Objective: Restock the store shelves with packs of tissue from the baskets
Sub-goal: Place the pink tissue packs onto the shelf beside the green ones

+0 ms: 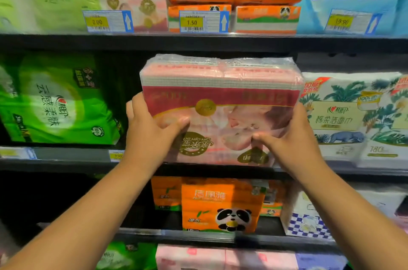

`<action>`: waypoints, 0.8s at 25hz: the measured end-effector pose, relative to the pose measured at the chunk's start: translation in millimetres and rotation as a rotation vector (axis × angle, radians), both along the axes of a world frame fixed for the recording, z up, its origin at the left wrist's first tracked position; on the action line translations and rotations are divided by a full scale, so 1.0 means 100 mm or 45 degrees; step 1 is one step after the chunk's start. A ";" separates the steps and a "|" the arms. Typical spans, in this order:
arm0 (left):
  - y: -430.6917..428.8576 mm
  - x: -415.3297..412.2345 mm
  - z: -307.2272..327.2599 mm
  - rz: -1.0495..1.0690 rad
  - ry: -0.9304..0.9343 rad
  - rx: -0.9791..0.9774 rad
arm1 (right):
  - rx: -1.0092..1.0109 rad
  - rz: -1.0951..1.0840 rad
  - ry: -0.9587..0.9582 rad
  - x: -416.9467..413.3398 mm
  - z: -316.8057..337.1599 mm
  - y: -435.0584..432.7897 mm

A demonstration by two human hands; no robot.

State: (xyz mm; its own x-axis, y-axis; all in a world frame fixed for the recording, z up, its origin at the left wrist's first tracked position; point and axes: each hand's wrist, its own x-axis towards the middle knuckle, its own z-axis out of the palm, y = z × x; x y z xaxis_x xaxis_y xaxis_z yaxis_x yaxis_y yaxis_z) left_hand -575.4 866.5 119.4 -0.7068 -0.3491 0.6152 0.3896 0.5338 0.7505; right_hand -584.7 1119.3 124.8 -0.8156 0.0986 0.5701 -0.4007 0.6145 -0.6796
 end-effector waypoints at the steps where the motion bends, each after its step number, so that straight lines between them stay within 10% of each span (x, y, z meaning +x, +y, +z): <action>1: 0.02 -0.04 0.00 0.031 0.014 0.000 | 0.027 -0.030 0.044 -0.05 -0.02 0.01; 20: 0.38 -1.30 -0.34 0.141 -0.160 -0.009 | 0.098 -0.357 -0.100 -1.18 -0.48 -0.21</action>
